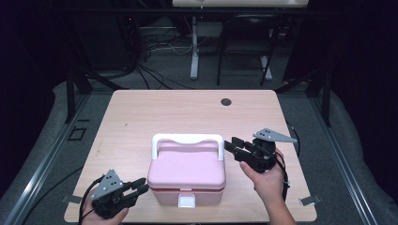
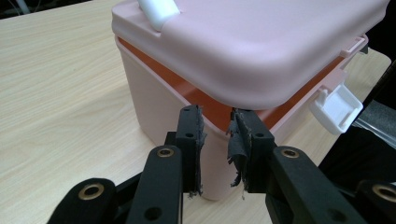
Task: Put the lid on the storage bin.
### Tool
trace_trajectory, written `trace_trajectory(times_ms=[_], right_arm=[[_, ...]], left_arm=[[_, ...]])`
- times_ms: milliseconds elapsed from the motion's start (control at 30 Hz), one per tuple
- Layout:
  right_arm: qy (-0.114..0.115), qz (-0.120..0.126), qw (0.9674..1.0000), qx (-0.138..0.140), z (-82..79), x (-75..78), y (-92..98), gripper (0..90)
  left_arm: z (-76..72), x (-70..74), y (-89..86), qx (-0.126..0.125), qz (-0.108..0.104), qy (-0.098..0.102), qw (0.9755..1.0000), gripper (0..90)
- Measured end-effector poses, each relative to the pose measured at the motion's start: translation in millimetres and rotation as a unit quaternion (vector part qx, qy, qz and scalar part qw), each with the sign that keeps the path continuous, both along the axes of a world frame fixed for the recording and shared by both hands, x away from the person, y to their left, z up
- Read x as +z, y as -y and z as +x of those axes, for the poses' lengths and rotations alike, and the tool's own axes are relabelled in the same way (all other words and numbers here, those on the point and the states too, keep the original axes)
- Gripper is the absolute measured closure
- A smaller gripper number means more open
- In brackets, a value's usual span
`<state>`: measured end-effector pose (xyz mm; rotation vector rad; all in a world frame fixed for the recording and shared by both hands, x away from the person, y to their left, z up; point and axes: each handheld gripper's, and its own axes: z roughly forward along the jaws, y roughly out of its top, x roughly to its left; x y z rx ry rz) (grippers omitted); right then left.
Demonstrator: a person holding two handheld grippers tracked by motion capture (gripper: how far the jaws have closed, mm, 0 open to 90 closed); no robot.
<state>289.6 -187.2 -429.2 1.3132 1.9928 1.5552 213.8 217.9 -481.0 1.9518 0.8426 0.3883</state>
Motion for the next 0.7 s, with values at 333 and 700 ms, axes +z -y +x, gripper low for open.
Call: trace_trajectory(times_ms=[333, 700], right_arm=[[-0.001, 0.0, 1.0, -0.002, 0.1, -1.2, 0.2, 62.7], [-0.003, 0.0, 1.0, -0.003, 0.8, -2.8, 0.5, 62.5]], left_arm=[[-0.6, -2.8, -0.4, 0.001, 0.001, -0.004, 1.0, 73.1], [-0.9, -7.8, -1.6, 0.006, 0.007, -0.011, 0.9999, 73.2]])
